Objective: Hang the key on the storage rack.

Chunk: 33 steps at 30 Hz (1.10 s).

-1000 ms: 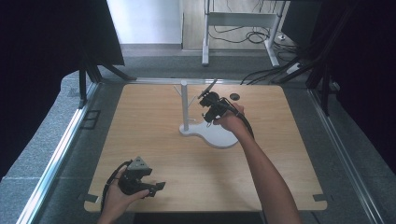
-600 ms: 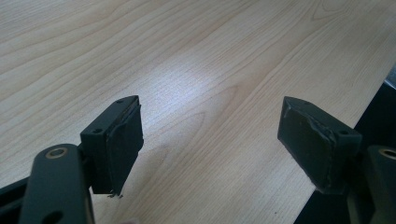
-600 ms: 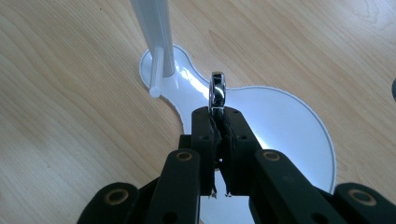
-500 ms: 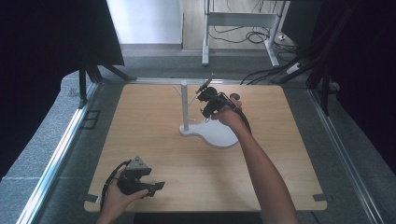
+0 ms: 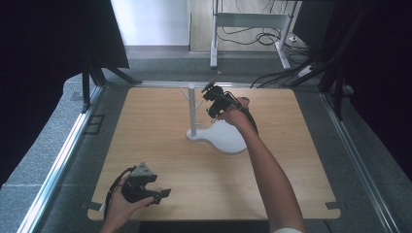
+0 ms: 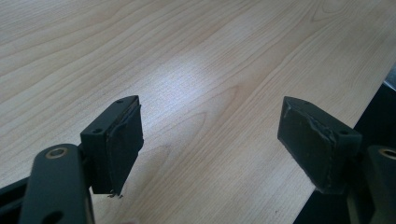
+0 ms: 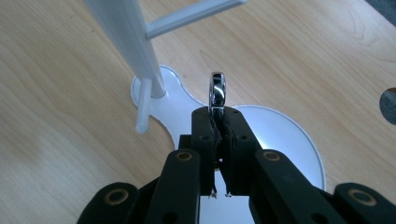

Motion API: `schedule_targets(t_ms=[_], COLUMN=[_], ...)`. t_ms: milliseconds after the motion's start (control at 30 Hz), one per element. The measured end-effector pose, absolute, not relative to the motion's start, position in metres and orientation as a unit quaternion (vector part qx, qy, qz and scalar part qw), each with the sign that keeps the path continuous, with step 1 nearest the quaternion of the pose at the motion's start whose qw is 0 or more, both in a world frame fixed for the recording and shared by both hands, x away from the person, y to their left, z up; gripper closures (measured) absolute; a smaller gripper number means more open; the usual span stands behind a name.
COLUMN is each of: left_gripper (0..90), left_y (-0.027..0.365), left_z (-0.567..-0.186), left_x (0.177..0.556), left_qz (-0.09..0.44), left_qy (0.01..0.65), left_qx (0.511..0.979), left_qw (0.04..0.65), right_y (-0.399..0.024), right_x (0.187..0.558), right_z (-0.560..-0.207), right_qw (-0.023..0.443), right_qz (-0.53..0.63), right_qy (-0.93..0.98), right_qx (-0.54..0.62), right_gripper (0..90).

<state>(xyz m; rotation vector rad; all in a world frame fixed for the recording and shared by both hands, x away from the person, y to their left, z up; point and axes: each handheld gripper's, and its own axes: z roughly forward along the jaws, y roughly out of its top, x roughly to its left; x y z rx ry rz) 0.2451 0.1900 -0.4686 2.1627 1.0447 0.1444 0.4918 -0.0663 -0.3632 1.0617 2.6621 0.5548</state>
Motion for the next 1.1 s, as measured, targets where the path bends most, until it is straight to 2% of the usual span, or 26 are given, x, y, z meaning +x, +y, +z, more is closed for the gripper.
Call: schedule_targets(t_ms=[1100], left_gripper=[22.8], left_y=[0.193], left_z=[-0.472], left_x=[0.248], left_qz=[0.053], left_qy=[0.410], left_qx=[0.837], left_qw=[0.358], right_y=[-0.054], right_x=[0.516], right_z=[-0.352], right_qw=[0.113], right_qz=[0.194], right_qy=[0.902], right_qx=[0.370], right_gripper=[84.6])
